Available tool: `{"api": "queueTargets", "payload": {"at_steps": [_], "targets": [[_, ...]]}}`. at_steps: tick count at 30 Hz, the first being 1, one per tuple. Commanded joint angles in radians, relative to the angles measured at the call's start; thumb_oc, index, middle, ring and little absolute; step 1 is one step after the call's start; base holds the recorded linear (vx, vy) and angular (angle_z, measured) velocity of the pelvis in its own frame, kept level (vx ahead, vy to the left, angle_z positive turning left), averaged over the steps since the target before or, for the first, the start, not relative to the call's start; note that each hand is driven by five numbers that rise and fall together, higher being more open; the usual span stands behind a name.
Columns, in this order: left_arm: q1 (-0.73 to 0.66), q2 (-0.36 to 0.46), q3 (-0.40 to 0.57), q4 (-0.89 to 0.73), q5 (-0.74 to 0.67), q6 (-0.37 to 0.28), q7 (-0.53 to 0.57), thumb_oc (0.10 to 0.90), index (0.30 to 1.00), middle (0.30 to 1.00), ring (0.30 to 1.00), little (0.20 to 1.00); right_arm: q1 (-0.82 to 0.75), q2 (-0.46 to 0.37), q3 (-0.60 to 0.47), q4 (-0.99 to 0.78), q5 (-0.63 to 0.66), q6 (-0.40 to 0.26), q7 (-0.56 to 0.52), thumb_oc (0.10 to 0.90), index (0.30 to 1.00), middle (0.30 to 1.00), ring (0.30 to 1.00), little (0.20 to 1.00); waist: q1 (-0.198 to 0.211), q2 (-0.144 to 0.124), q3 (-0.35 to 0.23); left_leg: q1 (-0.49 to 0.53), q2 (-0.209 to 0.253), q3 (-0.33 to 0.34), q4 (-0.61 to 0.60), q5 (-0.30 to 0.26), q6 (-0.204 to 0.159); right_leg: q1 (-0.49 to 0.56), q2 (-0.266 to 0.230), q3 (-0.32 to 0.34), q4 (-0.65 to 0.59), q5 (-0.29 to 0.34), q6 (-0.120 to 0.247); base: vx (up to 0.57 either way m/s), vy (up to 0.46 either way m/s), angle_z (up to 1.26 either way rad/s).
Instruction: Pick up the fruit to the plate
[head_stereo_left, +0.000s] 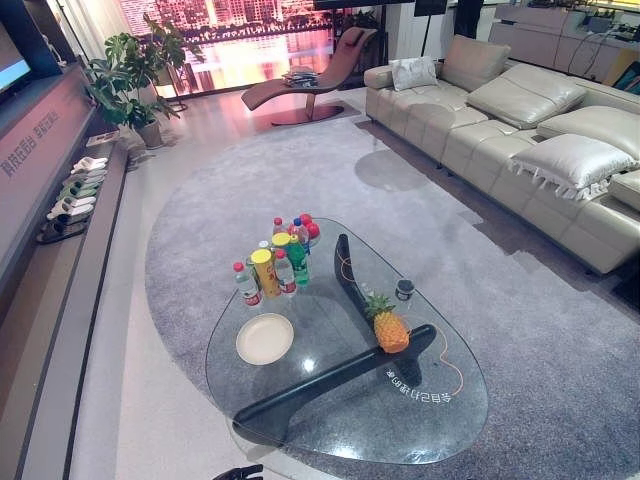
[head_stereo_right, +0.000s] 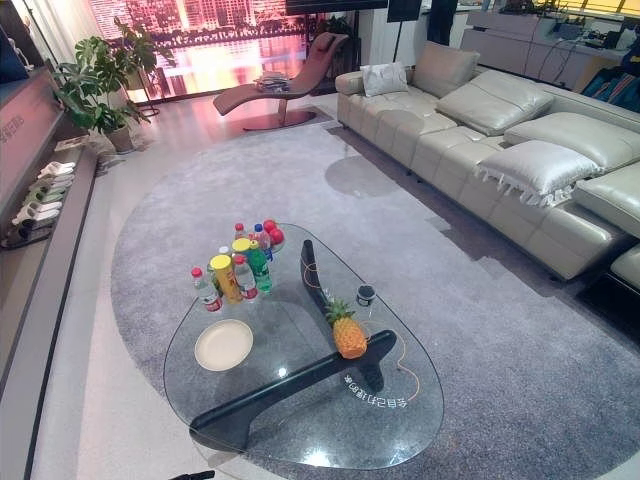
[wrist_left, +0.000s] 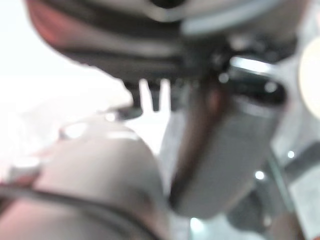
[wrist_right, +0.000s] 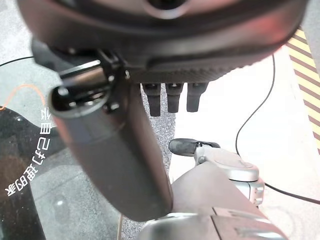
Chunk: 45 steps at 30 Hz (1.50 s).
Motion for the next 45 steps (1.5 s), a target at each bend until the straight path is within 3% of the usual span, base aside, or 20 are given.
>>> {"api": "queueTargets", "payload": {"at_steps": [1,11,16,18,21,24,31,45], "targets": [[-0.062,0.067,0.014,0.054,-0.027,0.005,0.017,0.800,0.900,0.900,0.900,0.900,-0.070,-0.030,-0.029,0.040,-0.013,0.019,-0.006,0.800,0.900,0.900,0.900,0.900,0.023,-0.038,0.087,-0.011,0.043,-0.006,0.006,-0.017,-0.018,-0.034,-0.076,-0.055,0.005,0.067,0.041,-0.03,0.027,-0.02],[-0.139,0.086,0.015,0.003,-0.158,-0.030,0.045,0.800,0.900,0.900,0.900,0.900,-0.145,-0.072,-0.035,0.026,0.066,0.016,-0.066,0.800,0.900,0.900,0.900,0.900,0.028,-0.010,0.275,-0.225,0.007,-0.059,0.006,0.026,0.001,-0.254,-0.061,-0.026,0.015,0.118,0.019,-0.15,0.030,0.07],[-0.196,0.135,0.027,-0.014,-0.296,-0.070,0.038,0.800,0.900,0.900,0.900,0.900,-0.172,-0.119,-0.060,0.005,0.101,-0.015,-0.077,0.800,0.900,0.900,0.900,0.900,0.027,-0.007,0.363,-0.302,-0.005,-0.073,0.014,0.051,0.004,-0.343,-0.059,-0.019,0.092,0.096,0.011,-0.13,0.024,0.05],[-0.196,0.135,0.027,-0.014,-0.296,-0.070,0.038,0.800,0.900,0.900,0.900,0.900,-0.173,-0.119,-0.060,0.005,0.101,-0.016,-0.077,0.800,0.900,0.900,0.900,0.900,0.027,-0.007,0.363,-0.304,-0.005,-0.073,0.015,0.051,0.004,-0.345,-0.059,-0.018,0.093,0.095,0.011,-0.07,-0.009,0.01],[-0.272,0.165,0.021,-0.066,-0.393,-0.088,0.041,0.800,0.900,0.900,0.900,0.900,-0.216,-0.142,-0.052,-0.021,0.147,-0.056,-0.107,0.800,0.900,0.900,0.900,0.900,0.031,-0.017,0.444,-0.438,-0.016,-0.096,0.139,0.044,-0.003,-0.464,-0.067,-0.021,0.189,0.088,0.008,-0.24,-0.056,0.03],[-0.305,0.176,0.012,-0.084,-0.424,-0.095,0.047,0.800,0.900,0.900,0.900,0.900,-0.236,-0.145,-0.051,-0.045,0.162,-0.086,-0.131,0.800,0.900,0.900,0.900,0.900,0.026,-0.021,0.475,-0.519,-0.022,-0.105,0.213,0.033,-0.001,-0.540,-0.072,-0.016,0.255,0.080,0.010,-0.15,-0.026,0.06],[-0.358,0.180,-0.008,-0.144,-0.483,-0.117,0.106,0.800,0.900,0.900,0.900,0.900,-0.294,-0.147,-0.045,-0.119,0.177,-0.179,-0.225,0.800,0.900,0.900,0.900,0.900,0.016,-0.026,0.479,-0.725,-0.044,-0.121,0.347,0.010,0.007,-0.746,-0.060,0.015,0.368,0.068,0.010,-0.09,-0.024,0.04],[-0.381,0.175,-0.014,-0.216,-0.590,-0.212,0.164,0.800,0.900,0.900,0.900,0.900,-0.349,-0.143,-0.027,-0.180,0.187,-0.281,-0.296,0.800,0.900,0.900,0.900,0.900,0.010,-0.016,0.479,-0.916,-0.058,-0.144,0.496,-0.042,0.023,-0.943,-0.044,0.039,0.487,0.038,-0.008,0.00,-0.003,0.02]]}}
